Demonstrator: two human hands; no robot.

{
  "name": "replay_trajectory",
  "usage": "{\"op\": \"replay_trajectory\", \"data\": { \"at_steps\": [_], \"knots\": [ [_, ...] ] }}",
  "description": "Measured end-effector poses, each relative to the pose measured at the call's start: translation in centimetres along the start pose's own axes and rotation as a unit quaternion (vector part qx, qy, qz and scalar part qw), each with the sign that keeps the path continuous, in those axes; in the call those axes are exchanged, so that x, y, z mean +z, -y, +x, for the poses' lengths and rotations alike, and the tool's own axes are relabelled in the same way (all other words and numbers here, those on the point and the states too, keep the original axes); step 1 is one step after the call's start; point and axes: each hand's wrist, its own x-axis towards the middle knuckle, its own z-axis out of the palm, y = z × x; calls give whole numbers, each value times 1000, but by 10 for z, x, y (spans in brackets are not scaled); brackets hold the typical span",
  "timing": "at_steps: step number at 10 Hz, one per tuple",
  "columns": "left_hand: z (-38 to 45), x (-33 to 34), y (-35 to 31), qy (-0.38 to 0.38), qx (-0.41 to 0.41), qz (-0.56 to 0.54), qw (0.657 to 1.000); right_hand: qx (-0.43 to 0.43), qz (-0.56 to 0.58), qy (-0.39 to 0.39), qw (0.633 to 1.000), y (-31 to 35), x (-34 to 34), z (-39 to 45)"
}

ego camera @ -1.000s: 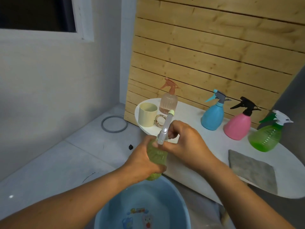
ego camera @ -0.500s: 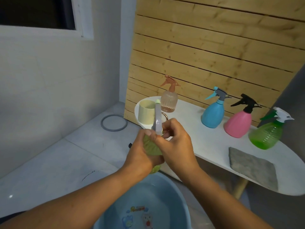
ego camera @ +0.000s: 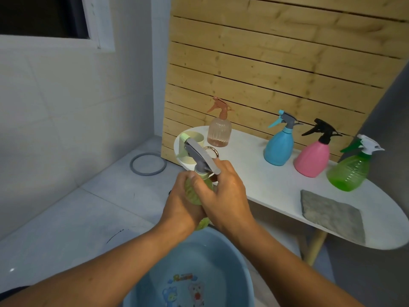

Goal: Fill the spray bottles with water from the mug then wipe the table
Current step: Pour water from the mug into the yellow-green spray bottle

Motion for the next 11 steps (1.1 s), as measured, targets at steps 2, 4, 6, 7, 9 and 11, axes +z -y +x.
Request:
{"op": "replay_trajectory", "data": {
  "at_steps": [2,4,6,7,9,11],
  "knots": [
    [-8,5,0,82,-48,-81,992,41,63,-47,996,3,-6,0],
    [-13,23,-3,20,-73,-193,978,91,37,-84,992,-3,1,-2],
    [-15,25,-23,3,-91,-171,981,57,-2,-43,997,-6,-6,-1],
    [-11,25,-21,-21,-106,-181,977,41,-9,-26,999,-6,-8,-3],
    [-17,26,-30,-5,-125,-245,961,4,-8,-19,1000,-5,-14,-4],
    [-22,31,-31,-17,-121,-219,968,54,-10,-57,997,-2,-13,-1]
  ]
}}
